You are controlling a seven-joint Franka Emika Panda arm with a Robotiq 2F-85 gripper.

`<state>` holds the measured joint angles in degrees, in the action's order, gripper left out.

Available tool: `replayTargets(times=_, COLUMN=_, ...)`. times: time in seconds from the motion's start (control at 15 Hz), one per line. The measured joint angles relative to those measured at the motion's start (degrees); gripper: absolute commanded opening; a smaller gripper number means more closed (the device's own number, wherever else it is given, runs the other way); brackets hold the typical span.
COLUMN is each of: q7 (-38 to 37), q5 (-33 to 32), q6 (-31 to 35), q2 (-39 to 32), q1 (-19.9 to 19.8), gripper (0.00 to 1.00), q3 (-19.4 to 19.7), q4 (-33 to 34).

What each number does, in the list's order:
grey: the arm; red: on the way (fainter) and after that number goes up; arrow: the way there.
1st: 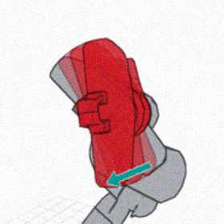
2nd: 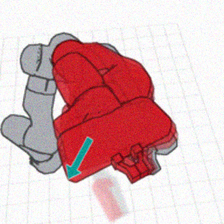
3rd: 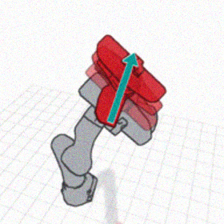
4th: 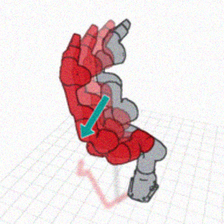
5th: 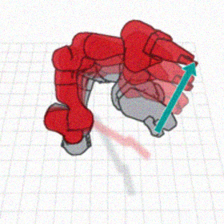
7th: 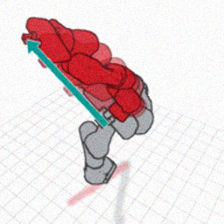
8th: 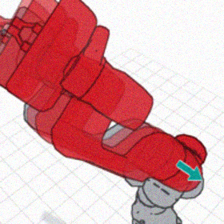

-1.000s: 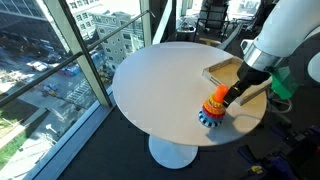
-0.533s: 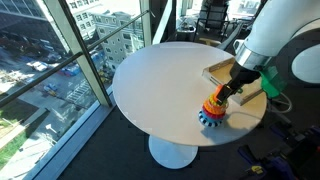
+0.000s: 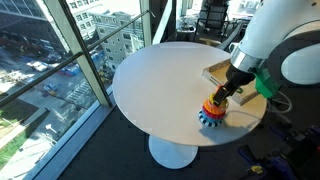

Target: Remove the green ring from the orange rod and put it in the crate

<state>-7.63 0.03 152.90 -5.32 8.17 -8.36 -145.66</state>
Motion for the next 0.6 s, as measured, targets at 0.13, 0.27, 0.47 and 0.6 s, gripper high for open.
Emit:
replayTargets(times=0.13, q7=0.0, q5=0.0, q6=0.0, q2=-0.4, q1=0.1, gripper=0.75, q3=0.0, q4=0.3)
replayTargets(times=0.27, q7=0.0, q5=0.0, q6=0.0, q2=-0.7, q1=0.1, gripper=0.66, q3=0.0, q4=0.5)
replayTargets(times=0.47, q7=0.0, q5=0.0, q6=0.0, q2=-0.8, q1=0.2, gripper=0.47, q3=0.0, q4=0.7)
replayTargets(times=0.6, q7=0.0, q5=0.0, q6=0.0, q2=-0.8, q1=0.4, gripper=0.45, q3=0.0, q4=0.8)
